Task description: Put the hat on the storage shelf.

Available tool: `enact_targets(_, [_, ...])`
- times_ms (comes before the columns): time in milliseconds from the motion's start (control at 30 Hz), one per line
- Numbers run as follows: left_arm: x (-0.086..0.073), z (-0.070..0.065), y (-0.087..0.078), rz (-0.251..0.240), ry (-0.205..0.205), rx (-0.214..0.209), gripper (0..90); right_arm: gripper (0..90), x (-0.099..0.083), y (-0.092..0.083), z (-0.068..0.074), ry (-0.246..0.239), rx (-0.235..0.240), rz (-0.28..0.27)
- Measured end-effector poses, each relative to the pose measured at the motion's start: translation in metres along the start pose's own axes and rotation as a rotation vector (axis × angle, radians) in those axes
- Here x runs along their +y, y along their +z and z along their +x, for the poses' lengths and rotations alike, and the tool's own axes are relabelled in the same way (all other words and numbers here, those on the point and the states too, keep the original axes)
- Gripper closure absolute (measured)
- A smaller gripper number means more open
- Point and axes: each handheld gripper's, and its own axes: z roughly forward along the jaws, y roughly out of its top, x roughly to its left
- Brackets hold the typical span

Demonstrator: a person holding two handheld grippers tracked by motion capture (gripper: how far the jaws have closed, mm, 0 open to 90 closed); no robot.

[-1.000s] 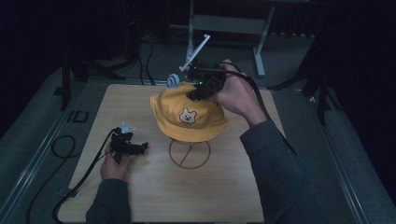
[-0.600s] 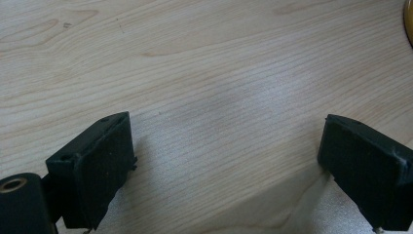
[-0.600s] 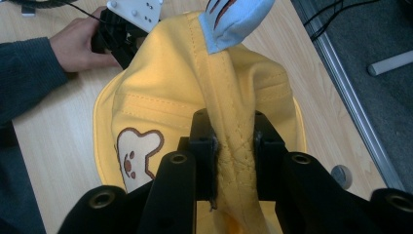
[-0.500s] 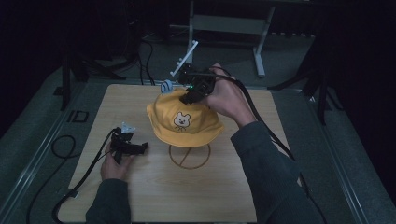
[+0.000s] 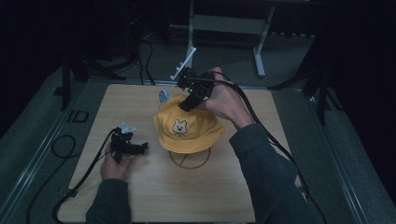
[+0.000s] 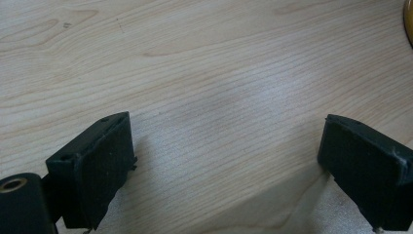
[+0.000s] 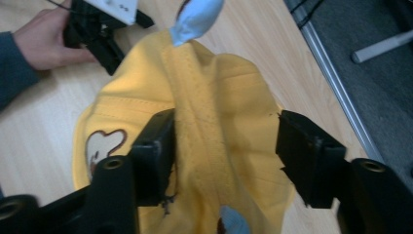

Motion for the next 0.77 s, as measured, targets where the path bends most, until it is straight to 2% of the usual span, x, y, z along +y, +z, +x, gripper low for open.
enact_targets(300, [0.0, 0.0, 0.0, 0.0, 0.0, -0.001, 6.2, 38.1, -0.014, -0.006, -0.006, 0.028, 0.011, -0.006])
enact_targets(433, [0.0, 0.0, 0.0, 0.0, 0.0, -0.001, 6.2, 34.6, -0.02, -0.01, -0.008, 0.037, 0.018, -0.024])
enact_targets(633, [0.0, 0.0, 0.0, 0.0, 0.0, -0.001, 6.2, 31.9, -0.028, -0.024, -0.011, 0.037, 0.015, -0.066])
enact_targets(767, [0.0, 0.0, 0.0, 0.0, -0.001, -0.001, 6.1, 30.7, -0.034, -0.036, -0.01, 0.026, 0.03, -0.08])
